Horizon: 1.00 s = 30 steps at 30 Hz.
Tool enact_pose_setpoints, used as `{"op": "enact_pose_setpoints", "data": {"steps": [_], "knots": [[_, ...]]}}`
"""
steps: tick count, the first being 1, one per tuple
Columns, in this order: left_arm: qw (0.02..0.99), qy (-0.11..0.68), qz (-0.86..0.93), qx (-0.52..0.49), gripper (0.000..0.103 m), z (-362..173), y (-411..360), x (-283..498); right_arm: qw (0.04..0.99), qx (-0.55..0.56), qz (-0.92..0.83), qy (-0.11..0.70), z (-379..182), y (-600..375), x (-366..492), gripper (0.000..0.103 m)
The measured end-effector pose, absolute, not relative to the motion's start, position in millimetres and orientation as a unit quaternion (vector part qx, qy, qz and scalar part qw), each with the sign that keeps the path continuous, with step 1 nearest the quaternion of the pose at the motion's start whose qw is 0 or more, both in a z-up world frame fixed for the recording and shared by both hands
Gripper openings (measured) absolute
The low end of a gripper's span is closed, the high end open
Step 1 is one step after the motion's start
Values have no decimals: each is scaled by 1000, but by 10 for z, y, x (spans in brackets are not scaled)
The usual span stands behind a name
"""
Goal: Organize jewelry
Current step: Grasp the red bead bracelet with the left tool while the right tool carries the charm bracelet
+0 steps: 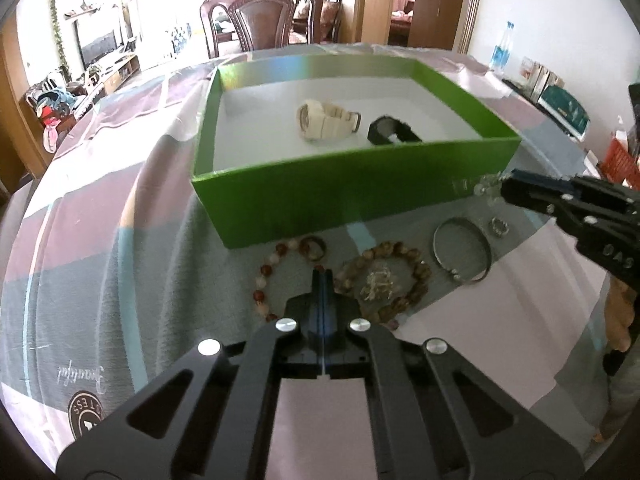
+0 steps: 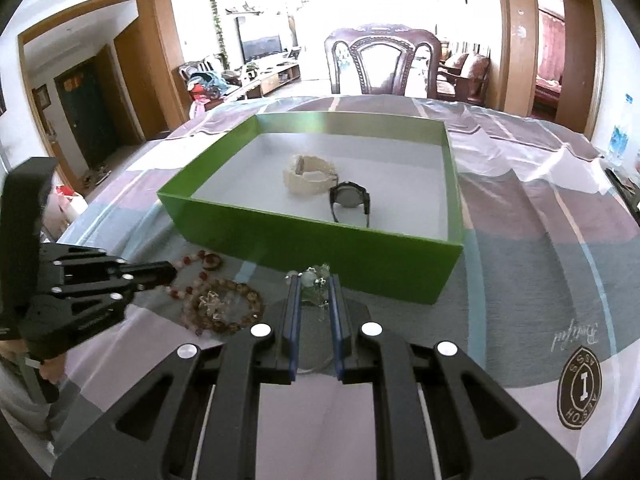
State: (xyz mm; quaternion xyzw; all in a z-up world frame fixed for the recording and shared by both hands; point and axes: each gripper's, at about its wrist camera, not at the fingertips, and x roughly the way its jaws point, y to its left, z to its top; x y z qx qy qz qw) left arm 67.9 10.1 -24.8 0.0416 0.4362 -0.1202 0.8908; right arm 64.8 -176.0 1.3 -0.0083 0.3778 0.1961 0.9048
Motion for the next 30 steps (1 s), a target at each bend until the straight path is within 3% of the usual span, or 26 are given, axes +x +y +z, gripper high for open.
{"op": "enact_pose_setpoints", "data": {"steps": [6,8,13,18,21,30], "knots": [[892,438,-102,40,2,-233,195,717,896,-9,185,404,-104,-1743,731,14],[889,449,-85,39,17,-281,236,772,894,-10,186,408,-125,-1742,739,14],[879,472,-57,36,25,-412,316,874,891,-16,188,413,-150,-1716,732,14],[870,488,-61,44,22,-501,273,909,889,-17,187,417,-168,-1711,728,14],[871,486,-61,45,8,-508,254,908,890,-17,188,416,-165,-1710,727,14],[903,423,-69,32,8,-77,266,689,905,-4,184,384,48,-1795,643,14]]}}
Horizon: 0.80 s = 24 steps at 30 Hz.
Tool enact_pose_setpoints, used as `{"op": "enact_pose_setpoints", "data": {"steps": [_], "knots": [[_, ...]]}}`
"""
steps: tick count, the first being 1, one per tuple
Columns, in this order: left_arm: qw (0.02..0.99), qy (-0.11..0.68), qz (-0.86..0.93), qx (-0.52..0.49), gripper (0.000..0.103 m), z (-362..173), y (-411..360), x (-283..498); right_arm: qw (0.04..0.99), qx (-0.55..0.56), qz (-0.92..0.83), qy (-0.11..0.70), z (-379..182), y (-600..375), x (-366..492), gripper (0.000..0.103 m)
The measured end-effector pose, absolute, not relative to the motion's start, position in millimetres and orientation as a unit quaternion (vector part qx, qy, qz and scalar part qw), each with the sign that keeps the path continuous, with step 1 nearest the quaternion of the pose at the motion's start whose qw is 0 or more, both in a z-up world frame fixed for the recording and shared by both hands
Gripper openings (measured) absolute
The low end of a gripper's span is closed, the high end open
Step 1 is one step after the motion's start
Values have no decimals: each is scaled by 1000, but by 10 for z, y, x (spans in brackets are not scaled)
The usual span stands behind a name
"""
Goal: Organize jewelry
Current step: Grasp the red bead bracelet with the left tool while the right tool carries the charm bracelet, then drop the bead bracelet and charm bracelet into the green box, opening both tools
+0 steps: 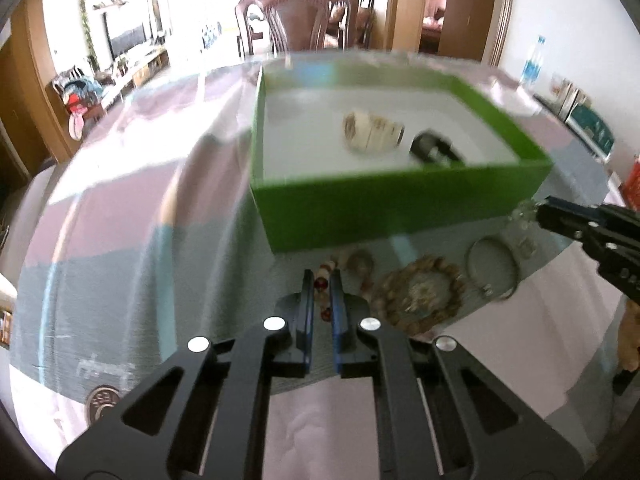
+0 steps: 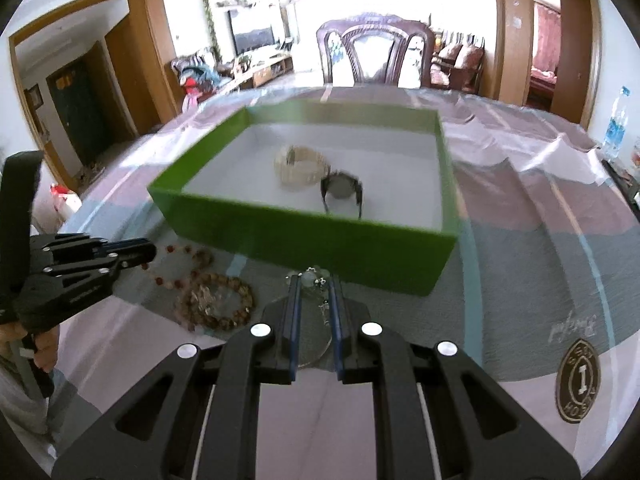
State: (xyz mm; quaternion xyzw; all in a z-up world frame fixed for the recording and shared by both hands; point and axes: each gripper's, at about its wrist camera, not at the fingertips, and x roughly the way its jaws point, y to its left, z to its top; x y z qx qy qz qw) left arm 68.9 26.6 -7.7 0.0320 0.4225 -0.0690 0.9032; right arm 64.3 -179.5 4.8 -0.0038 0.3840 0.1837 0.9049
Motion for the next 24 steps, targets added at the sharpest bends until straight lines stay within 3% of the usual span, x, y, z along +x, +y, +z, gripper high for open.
{"op": "enact_pose_setpoints", "data": {"steps": [5,15,24], "knots": [[922,377,-87,34,8,359,229,484,914,16,189,358,383,-1882,543,14],[946,313,-73,35,8,1073,222,640,937,-45,154,310,952,-1833,705,14],[954,295,-59,7,8,1230,219,1067,934,-22,137,330,862,-1737,1215,14]]}}
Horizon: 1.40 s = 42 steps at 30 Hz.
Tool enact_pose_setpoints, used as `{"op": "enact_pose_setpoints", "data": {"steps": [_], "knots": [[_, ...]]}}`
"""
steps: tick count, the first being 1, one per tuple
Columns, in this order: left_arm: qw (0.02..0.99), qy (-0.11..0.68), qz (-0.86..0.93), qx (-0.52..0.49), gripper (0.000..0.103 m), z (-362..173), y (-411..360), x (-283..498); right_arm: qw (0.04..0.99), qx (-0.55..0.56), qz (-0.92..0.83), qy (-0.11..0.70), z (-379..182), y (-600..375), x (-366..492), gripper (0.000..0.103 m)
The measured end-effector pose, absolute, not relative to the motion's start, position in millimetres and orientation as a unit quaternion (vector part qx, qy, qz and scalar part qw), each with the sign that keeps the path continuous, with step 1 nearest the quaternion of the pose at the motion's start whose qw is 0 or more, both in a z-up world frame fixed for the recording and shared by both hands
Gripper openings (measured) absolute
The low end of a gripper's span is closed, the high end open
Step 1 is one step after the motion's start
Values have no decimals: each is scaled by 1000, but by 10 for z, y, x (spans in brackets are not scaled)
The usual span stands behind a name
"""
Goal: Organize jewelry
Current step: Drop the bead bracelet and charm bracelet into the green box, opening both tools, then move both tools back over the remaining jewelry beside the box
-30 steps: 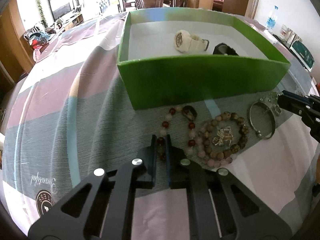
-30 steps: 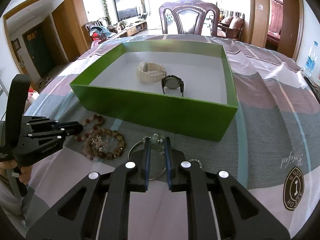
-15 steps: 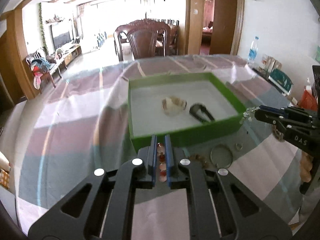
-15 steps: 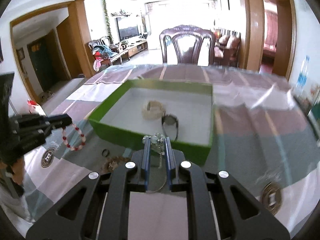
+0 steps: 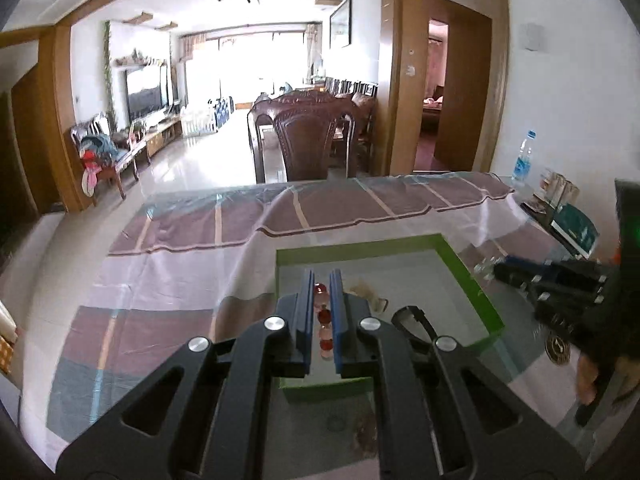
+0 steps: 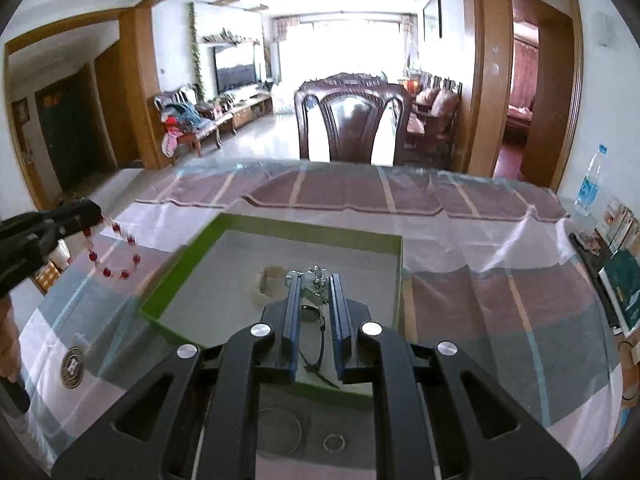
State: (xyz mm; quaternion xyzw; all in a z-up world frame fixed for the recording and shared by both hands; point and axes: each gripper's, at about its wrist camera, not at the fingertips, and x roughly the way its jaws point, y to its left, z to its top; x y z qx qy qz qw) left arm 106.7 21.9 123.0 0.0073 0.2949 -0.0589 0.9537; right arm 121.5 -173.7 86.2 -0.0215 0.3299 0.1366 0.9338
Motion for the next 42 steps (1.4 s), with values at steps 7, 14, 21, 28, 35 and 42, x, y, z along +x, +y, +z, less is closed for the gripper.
{"op": "enact_pose_setpoints", "data": {"steps": [7,14,21,28,35,42], "knots": [[933,356,-52,-4,11,705,179,1520,902,-19,127,412,325,-1618,1598,16],[915,396,-71,-18,34,527,242,1418,907,-20,139,396,458,-1681,1265,50],[889,438,-124,54,32,205,-72,933,892,-52,175,414,276,-1606,718,38],[860,488,-127,74,33,-322,-133,933,867,-34,198,456,-228,-1454,740,38],[852,495,-143,93,35,-515,-173,883,865,-50,195,461,-351,-1429,734,40],[847,483,-189,112,41,-531,-317,766,867,-23,171,467,-313,-1646,827,45]]}}
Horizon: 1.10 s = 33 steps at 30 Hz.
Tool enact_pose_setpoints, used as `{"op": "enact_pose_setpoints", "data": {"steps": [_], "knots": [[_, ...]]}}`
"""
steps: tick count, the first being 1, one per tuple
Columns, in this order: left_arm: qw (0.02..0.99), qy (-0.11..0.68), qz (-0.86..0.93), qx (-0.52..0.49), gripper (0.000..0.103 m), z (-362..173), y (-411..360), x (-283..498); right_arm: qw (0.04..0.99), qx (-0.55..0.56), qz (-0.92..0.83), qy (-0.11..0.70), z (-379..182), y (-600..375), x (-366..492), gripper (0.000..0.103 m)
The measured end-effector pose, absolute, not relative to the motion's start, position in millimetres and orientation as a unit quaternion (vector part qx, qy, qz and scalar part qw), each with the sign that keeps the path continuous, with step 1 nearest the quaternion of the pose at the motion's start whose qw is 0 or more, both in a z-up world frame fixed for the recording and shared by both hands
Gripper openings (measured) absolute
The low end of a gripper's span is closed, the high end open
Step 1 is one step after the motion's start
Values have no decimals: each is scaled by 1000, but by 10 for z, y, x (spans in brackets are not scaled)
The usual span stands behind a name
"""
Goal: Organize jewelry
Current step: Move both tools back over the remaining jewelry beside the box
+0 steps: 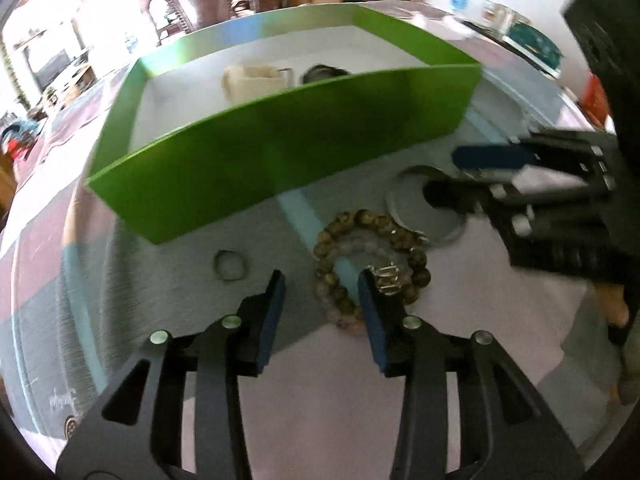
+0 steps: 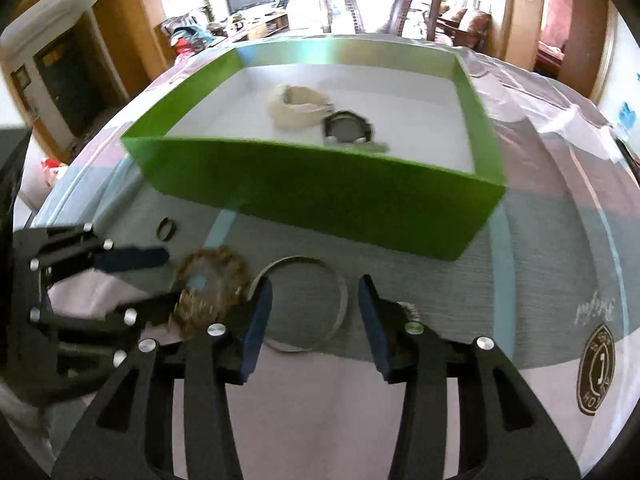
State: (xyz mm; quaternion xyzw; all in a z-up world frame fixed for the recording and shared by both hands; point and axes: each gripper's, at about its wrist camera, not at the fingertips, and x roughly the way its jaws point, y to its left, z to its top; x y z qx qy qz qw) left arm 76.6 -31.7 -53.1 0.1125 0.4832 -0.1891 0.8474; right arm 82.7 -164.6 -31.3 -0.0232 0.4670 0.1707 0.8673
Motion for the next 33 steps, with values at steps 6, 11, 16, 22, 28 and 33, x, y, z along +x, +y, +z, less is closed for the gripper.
{"op": "enact_pose_setpoints", "data": {"steps": [6,11,16,22,28,33], "knots": [[858,477,-171,85,44,-481,-161,826,875,-14,126,467,-269,-1878,885,45],[869,465,-154,69,45,-403,-49,875,871,-17,83,485,-334,-2051,965,45],[874,461,-136,71,53,-383,-38,906,870,-12,78,487,-334,-2134,971,45],[878,460,-116,72,57,-386,27,932,863,-67,100,490,-378,-1936,881,45],[875,463,-116,76,57,-418,21,922,859,-88,102,493,-435,-1853,852,45],[872,470,-116,79,54,-463,3,939,858,-82,99,498,-445,-1896,870,45]]}}
